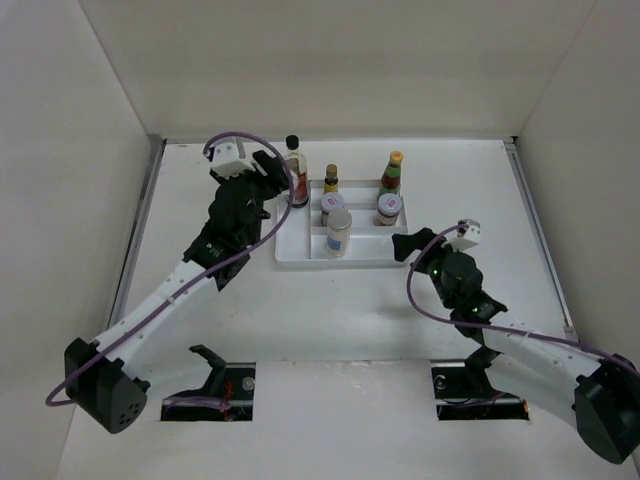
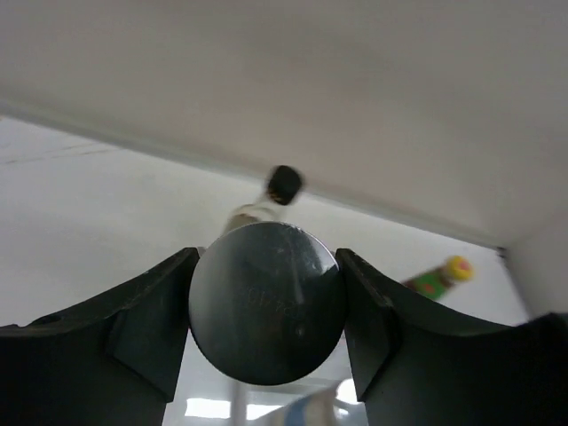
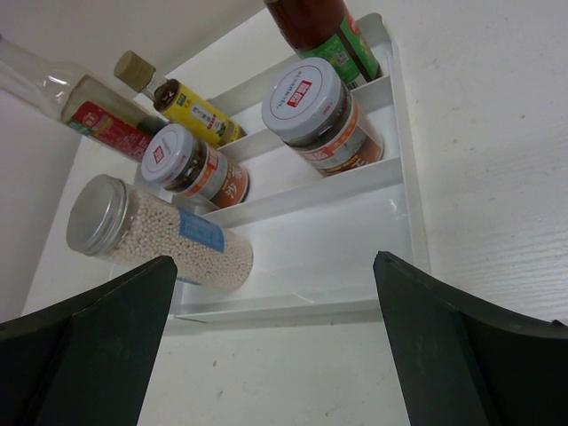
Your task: Organize the condiment bottles
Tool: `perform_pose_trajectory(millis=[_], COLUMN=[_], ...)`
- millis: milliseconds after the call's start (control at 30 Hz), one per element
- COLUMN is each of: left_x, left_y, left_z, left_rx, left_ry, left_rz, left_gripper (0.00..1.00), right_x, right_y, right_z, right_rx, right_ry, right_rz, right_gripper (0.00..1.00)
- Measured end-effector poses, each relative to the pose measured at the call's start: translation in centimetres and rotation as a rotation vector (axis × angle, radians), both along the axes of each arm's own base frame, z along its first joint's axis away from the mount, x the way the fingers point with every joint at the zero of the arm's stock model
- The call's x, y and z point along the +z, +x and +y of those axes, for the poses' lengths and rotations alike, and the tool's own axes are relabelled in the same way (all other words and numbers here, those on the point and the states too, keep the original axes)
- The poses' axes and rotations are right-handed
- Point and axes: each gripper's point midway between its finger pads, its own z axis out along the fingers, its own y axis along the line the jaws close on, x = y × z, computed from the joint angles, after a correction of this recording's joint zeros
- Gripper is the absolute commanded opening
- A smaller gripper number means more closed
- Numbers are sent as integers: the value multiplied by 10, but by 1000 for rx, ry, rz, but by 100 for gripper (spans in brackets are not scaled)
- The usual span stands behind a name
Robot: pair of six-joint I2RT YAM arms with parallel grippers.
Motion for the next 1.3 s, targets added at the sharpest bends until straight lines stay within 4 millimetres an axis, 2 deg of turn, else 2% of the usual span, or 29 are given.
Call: perform_pose_trajectory(millis=[100,167,233,333,433,600,767,900,967,1133,1200,1300], left_x=[31,36,32,20,-1,-49,-107,-156,-173,-172,-173,-176], left_y=[-23,-32,-38,-45,-48,-37,-20,-15,-14,-13,-13,-15], left_z=[-46,-75,-107,-157,-202,-254,-285,-294,-296,-301,-302,-302], left_rx=[-140,-218,-292,-409,-506,-589,-614,-623,-626,-633,-634,-636], left_ry=[-34,-33,-12,27,59,127,190,245,265,247,242,242], left_rz=[-75,-90,-85,-64,-36,36,116,191,218,205,209,220], left_gripper=[31,31,31,31,31,31,31,32,32,35,43,61], right_x=[8,19,32,48,53,43,30,20,15,6,5,6], right_y=[-1,-3,-7,-12,-15,-15,-12,-11,-11,-9,-9,-9], right_z=[-2,-7,-15,-39,-65,-93,-102,-103,-102,-98,-98,-98], right_rx=[-10,-26,-53,-132,-223,-321,-350,-353,-350,-338,-336,-335], right_ry=[9,28,57,103,139,168,182,186,186,180,180,180], right_rz=[-24,-57,-103,-164,-191,-175,-138,-112,-97,-64,-62,-63], right_gripper=[100,100,100,100,100,100,100,100,100,100,100,100])
